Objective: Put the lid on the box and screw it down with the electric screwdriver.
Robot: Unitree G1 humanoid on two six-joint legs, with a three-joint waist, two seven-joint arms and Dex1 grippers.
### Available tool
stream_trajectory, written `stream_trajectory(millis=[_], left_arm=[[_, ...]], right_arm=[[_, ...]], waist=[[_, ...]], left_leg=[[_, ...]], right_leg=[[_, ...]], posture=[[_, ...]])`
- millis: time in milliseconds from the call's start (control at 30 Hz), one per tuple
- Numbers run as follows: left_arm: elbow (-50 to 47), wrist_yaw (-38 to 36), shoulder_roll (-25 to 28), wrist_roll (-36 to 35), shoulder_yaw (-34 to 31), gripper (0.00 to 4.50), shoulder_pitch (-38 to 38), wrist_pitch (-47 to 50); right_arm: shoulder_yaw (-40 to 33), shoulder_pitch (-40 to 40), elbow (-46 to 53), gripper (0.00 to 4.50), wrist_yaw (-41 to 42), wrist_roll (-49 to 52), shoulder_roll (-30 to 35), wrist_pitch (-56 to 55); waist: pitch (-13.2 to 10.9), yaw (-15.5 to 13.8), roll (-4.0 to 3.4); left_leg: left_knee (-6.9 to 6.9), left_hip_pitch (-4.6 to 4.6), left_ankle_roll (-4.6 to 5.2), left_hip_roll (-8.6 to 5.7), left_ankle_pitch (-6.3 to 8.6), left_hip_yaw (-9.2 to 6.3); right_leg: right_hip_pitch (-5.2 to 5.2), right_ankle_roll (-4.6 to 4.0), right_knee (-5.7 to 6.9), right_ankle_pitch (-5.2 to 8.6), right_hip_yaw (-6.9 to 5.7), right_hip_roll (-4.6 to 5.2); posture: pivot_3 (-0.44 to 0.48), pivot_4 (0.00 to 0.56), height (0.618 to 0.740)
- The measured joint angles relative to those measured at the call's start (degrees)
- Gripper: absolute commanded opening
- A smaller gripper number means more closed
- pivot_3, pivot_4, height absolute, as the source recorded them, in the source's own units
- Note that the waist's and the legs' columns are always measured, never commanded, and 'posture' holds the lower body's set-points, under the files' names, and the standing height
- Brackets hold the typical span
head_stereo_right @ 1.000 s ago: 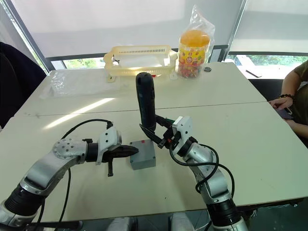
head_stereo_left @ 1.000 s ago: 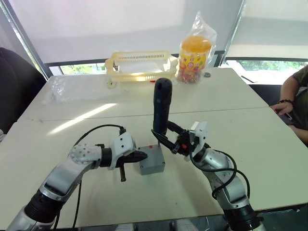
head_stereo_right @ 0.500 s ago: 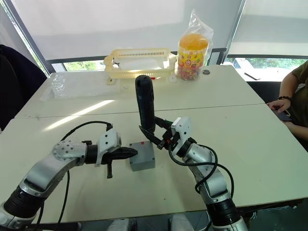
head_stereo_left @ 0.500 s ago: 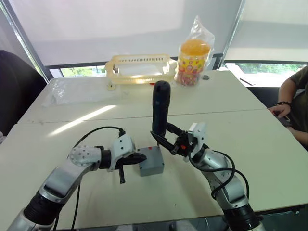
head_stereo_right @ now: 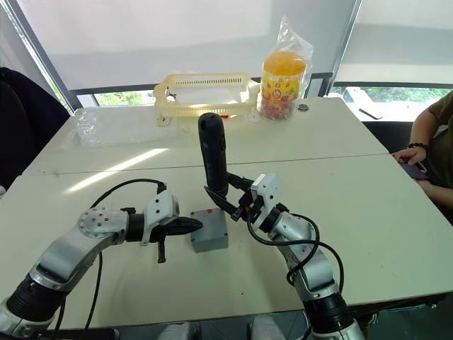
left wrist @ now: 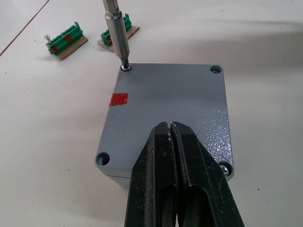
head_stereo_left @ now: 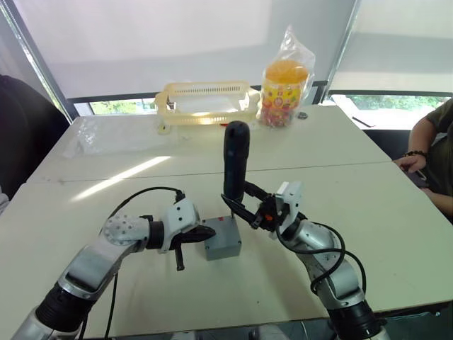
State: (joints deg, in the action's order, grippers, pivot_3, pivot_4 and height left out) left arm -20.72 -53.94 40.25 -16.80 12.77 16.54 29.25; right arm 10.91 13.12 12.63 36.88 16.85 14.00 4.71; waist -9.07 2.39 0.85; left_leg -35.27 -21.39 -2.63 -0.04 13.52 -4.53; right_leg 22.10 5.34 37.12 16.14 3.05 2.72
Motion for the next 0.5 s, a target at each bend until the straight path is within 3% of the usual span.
stream_trajectory(millis=[500], left_arm=[[1.1, -0.5, -0.3, 0.1, 0.0, 0.00, -0.2, -1.6]], right_arm=[[0.3, 0.4, -0.7, 1.76, -0.1, -0.4, 0.3, 0.0]], waist=[[0.1, 0.0, 0.06]], left_leg=[[0.06, 0.00, -0.01, 0.04, 0.00, -0.03]], right_leg=[[0.01, -0.07, -0.05, 0.05, 0.00, 0.03]], posture=[[0.000, 0.150, 0.740]])
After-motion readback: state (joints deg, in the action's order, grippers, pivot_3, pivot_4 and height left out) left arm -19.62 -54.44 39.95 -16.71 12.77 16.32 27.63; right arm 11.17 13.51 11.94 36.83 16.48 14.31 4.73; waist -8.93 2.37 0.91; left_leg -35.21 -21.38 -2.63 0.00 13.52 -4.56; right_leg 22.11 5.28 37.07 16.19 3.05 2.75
